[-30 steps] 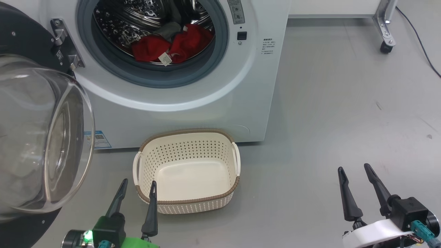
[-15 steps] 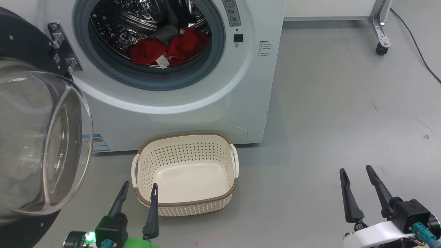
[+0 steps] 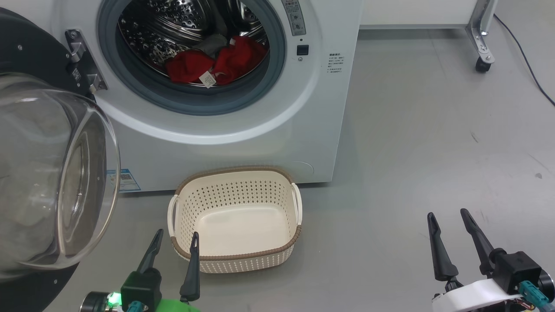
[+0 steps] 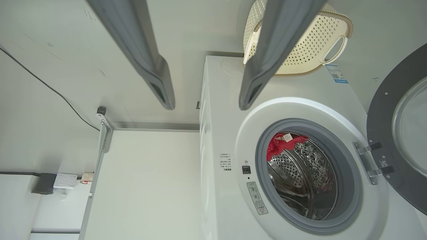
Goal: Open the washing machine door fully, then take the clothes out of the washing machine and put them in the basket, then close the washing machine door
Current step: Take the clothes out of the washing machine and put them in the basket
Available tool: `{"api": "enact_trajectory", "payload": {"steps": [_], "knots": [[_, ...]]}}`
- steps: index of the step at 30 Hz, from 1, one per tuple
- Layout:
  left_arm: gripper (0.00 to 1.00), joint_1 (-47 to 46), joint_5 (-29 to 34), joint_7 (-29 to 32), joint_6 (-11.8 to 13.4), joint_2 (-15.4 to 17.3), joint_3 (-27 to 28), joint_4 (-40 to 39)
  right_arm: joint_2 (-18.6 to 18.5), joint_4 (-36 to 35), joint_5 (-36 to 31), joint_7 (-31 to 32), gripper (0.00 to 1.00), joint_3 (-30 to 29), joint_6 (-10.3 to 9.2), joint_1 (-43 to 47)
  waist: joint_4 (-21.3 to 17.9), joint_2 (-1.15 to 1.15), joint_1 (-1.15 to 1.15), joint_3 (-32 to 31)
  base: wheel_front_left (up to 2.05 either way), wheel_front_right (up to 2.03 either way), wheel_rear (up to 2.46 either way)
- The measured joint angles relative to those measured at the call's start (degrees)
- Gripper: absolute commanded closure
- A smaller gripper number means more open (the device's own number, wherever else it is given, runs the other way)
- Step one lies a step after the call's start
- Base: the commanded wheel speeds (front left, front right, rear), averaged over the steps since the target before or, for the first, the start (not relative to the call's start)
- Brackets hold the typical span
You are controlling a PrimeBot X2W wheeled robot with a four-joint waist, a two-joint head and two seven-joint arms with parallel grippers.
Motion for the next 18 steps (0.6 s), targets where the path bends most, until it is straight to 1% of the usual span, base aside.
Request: {"api": "enact_trajectory", "payload": {"steps": [10, 18], "knots": [[0.00, 0.1, -0.1, 0.5, 0.0, 0.0, 0.0, -0.3, 0.2, -0.2, 0.0, 0.0, 0.00, 0.0, -0.02, 0.8, 0.0, 0.00, 0.00, 0.0, 0.04, -0.04, 0.00], [0.00, 0.1, -0.2, 0.5, 0.2, 0.0, -0.6, -0.7, 0.2, -0.6, 0.0, 0.0, 0.00, 0.0, -0.03, 0.8, 0.0, 0.00, 0.00, 0.2, 0.32, -0.32, 0.00]]}}
